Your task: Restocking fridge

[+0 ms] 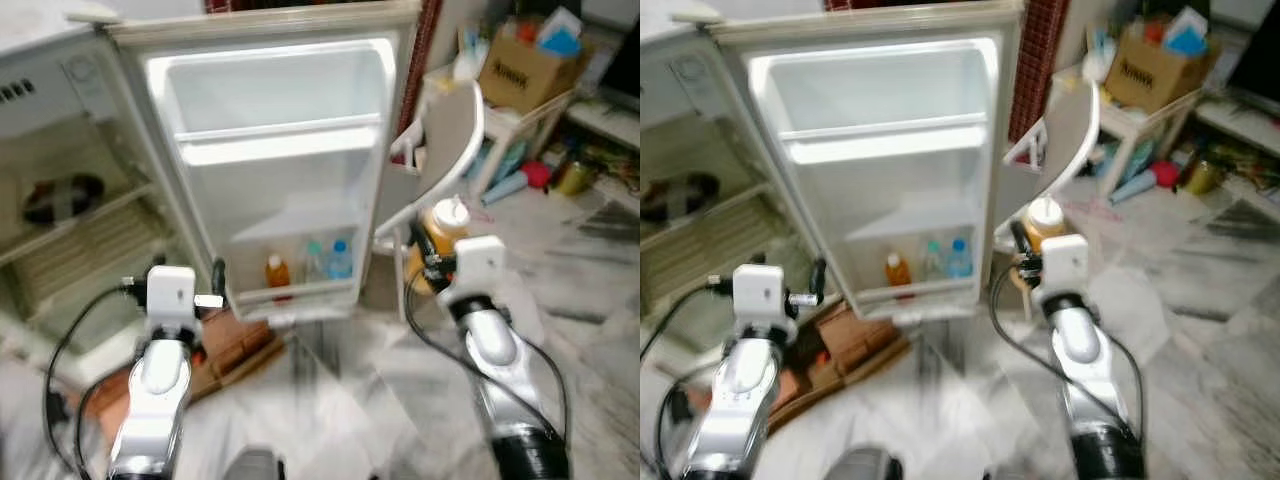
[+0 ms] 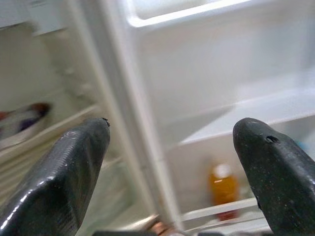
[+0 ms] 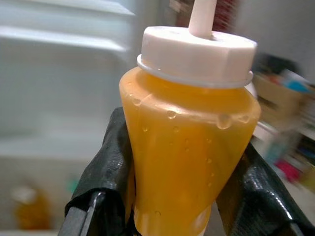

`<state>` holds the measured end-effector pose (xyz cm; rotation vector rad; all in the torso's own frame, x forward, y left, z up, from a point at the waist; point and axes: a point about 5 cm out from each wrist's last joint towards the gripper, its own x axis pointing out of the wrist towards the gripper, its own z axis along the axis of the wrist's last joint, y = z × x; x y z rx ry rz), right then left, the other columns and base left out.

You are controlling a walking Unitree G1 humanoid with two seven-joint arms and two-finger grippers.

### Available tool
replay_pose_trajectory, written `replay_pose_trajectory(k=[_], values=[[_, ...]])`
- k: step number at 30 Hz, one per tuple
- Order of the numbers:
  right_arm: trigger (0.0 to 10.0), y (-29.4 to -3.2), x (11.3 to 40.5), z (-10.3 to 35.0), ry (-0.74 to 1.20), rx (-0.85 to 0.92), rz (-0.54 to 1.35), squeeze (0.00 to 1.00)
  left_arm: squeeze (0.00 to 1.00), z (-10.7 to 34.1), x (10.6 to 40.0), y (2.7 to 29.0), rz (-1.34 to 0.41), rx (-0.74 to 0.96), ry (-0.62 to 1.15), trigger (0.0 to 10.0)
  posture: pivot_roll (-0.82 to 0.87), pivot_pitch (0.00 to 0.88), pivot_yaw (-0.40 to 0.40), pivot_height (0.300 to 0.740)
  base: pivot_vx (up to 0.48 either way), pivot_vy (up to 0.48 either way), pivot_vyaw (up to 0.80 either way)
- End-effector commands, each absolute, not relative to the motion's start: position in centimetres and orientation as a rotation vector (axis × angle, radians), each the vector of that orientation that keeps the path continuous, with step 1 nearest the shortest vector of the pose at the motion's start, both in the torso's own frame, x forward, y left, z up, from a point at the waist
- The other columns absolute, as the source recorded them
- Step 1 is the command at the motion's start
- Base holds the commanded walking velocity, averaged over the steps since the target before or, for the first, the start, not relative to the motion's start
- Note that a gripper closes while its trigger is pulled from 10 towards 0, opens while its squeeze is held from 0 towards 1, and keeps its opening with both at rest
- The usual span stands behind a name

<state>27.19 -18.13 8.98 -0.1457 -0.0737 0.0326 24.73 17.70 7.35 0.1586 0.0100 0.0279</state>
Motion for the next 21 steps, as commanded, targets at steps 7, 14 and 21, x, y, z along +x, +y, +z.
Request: replay_pose_trajectory(k=[7,14,21], values=[[10.0,-18.6,25.4,6.7,0.007,-0.158,-0.027,0.00,0.00,6.7,23.1,19.7,0.070,0.216,0.027,10.0,0.08,0.000,-0.002,0.740,0.000,0.000,0.00],[10.0,-17.4,25.9,7.2,0.010,-0.108,0.027,0.00,0.00,6.8,23.2,19.7,0.080,0.214,0.036,10.0,0.08,0.000,0.001,0.740,0.000,0.000,0.00],[10.0,-16.5,26.4,7.5,-0.013,-0.075,0.058,0.00,0.00,6.6,23.1,19.8,0.099,0.215,0.047,10.0,0.09,0.000,-0.011,0.740,0.000,0.000,0.78]])
